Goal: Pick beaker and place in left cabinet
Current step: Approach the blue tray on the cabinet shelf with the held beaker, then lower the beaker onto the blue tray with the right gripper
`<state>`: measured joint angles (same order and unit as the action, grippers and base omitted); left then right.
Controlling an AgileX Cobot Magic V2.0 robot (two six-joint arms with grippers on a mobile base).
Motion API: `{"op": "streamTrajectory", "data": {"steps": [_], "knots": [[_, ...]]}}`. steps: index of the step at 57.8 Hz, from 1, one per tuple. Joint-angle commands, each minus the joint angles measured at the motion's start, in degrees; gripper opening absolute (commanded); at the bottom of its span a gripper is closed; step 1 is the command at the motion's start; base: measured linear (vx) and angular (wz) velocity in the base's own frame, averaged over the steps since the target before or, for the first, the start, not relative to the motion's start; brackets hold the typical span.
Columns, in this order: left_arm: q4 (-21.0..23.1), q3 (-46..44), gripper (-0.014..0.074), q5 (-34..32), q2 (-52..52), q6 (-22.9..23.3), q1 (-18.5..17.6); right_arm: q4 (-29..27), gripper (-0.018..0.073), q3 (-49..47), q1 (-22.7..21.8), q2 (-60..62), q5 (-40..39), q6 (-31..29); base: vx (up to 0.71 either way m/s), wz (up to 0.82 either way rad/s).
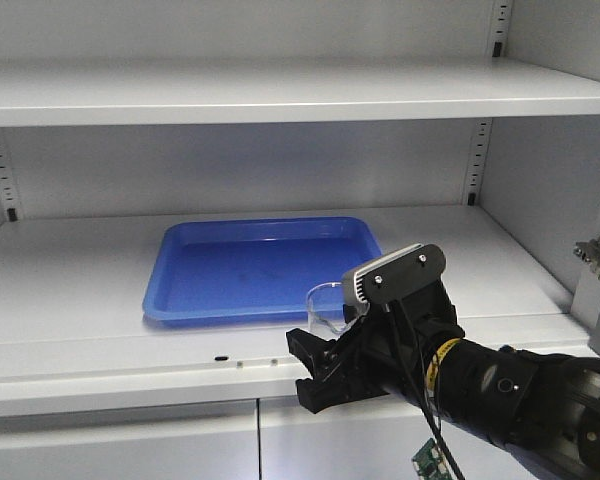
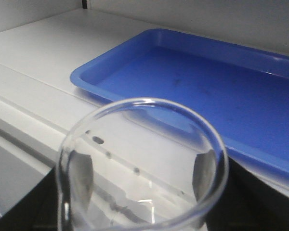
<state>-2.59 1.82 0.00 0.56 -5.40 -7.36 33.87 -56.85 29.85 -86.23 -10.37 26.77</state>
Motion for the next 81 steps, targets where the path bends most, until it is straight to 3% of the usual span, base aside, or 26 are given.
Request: {"op": "streamTrajectory", "data": {"steps": [1, 37, 45, 81], "knots": [[0.18, 0.9, 0.0001, -4.28, 1.06, 0.15, -0.03, -0.49, -0.0008, -1.67, -0.18, 2.16, -4.13, -0.03, 0.17, -0.12], [0.18, 0.9, 0.0001, -4.28, 1.06, 0.15, -0.03, -0.49, -0.0008, -1.67, -0.18, 2.16, -4.87, -0.03, 0.12, -0.1], [0.18, 0.9, 0.0001, -4.28, 1.06, 0.15, -0.03, -0.92, -0.0008, -1.94, -0.26, 1.89, -8.71, -0.03, 0.04, -0.06], [0.18, 0.9, 0.0001, -4.28, 1.06, 0.15, -0.03, -0.91, -0.0006, -38.32, -0.58, -26.93, -0.49, 2.23, 0.0, -0.01]]}}
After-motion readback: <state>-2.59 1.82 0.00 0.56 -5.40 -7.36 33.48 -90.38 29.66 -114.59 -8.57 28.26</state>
